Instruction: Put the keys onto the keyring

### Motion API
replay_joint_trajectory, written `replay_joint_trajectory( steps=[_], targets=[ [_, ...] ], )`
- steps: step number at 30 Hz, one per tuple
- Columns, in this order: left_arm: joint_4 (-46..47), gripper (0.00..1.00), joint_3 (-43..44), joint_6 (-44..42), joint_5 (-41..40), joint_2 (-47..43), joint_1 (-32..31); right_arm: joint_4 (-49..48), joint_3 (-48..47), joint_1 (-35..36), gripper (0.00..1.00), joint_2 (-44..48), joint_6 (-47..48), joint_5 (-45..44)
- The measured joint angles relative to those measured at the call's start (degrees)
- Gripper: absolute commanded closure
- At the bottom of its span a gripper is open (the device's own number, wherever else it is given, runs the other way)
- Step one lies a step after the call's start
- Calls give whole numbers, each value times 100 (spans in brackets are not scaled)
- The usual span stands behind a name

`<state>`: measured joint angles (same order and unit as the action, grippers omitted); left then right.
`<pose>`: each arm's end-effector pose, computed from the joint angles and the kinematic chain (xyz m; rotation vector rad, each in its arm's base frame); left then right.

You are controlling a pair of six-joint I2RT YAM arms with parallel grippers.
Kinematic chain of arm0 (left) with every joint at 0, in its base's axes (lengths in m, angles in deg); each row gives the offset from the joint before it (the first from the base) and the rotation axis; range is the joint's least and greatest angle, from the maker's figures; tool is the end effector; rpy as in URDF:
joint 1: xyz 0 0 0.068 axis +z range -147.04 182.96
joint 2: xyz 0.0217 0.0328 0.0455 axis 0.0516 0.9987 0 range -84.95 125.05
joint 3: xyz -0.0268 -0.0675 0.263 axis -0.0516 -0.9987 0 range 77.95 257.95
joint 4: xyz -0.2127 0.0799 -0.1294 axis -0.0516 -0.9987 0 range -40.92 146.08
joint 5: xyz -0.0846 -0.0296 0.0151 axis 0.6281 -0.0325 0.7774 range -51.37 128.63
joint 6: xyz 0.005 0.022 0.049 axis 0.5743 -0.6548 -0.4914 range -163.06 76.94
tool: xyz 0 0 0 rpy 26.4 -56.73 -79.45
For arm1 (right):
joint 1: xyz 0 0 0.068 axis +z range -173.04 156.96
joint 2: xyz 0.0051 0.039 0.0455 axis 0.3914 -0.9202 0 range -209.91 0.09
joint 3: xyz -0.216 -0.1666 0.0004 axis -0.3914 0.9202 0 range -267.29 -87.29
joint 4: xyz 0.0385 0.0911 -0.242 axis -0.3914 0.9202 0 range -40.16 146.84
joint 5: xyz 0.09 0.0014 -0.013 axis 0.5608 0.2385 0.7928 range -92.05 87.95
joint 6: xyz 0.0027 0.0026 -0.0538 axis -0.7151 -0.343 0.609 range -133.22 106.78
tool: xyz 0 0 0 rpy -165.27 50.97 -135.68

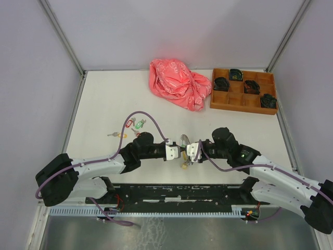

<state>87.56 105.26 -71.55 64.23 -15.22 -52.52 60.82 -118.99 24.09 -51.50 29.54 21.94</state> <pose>0.1312 -0.2180 0.2200 1.4306 1.0937 -0.7319 0.1242 0.1551 0.2387 -1.6468 1.2952 0.4866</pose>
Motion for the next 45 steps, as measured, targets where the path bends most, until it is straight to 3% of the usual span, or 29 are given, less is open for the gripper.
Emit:
replay_joint_trajectory(
  steps=[45],
  targets=[
    [-267,97,-2,-2,-234,-35,-17,26,37,0,99,144,11,-216]
  ],
)
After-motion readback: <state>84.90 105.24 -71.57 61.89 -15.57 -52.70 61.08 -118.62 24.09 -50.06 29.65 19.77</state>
